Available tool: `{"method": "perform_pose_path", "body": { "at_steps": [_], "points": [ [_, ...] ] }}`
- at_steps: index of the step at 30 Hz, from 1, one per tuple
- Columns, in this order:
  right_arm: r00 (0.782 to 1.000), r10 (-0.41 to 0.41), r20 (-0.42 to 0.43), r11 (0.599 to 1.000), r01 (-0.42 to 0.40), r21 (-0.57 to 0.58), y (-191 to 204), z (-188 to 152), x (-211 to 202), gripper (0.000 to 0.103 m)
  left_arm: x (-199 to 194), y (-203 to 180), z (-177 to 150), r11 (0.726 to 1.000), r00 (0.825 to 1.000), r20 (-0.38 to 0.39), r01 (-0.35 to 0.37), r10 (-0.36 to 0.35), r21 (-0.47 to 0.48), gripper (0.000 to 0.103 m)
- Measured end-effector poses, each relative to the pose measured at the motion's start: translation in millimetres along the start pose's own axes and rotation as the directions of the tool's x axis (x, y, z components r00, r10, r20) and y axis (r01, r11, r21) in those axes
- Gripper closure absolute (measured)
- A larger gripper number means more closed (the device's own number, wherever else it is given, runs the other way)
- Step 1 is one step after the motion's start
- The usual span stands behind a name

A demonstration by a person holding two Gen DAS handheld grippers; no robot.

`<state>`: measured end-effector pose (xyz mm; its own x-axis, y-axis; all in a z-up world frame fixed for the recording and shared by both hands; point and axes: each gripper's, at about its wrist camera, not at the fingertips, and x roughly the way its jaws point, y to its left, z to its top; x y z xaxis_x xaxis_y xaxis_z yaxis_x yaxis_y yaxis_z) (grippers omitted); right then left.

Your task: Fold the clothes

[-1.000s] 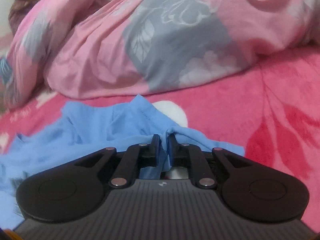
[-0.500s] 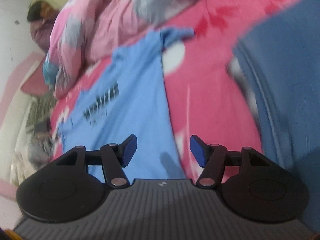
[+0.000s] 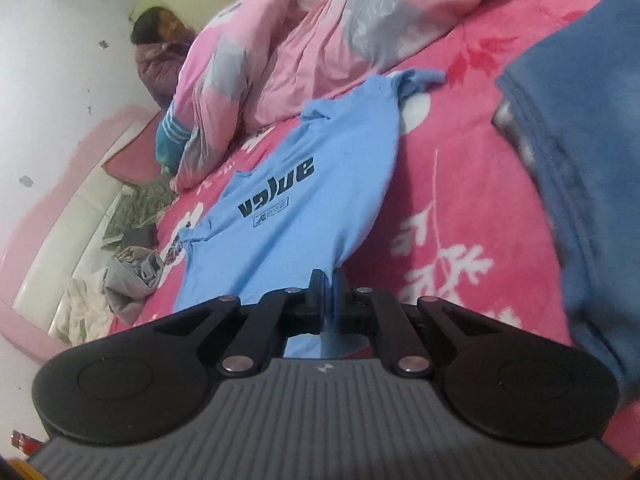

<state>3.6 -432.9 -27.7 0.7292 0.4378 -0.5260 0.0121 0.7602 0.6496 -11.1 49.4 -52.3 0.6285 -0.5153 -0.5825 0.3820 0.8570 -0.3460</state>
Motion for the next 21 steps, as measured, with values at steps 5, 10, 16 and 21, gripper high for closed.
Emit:
{"method": "perform_pose_path", "body": {
  "at_steps": [5,10,16,21],
  "points": [
    [0.998,-0.046,-0.037,0.995,0.049,0.088,-24.6,-25.8,-0.8,0.101,-10.7,6.5,-4.8,1.000,1.000,0.003,-0.017,0.017,-0.027,0.058],
    [0.993,-0.112,-0.035,0.985,0.115,0.125,-41.8,-47.0,1.7,0.096,-15.6,8.7,-9.3,0.998,0.999,0.004,-0.040,0.040,-0.045,0.055],
    [0.985,-0.167,0.043,0.981,0.161,0.110,-38.0,-51.6,-12.1,0.075,-22.4,7.6,-10.4,0.996,0.998,0.014,-0.066,0.067,-0.053,0.046],
    [0.971,-0.208,0.117,0.978,0.205,0.038,-20.7,-50.9,-26.3,0.071,-26.9,5.4,-10.1,0.995,0.996,0.016,-0.087,0.088,-0.053,0.039]
  ]
}}
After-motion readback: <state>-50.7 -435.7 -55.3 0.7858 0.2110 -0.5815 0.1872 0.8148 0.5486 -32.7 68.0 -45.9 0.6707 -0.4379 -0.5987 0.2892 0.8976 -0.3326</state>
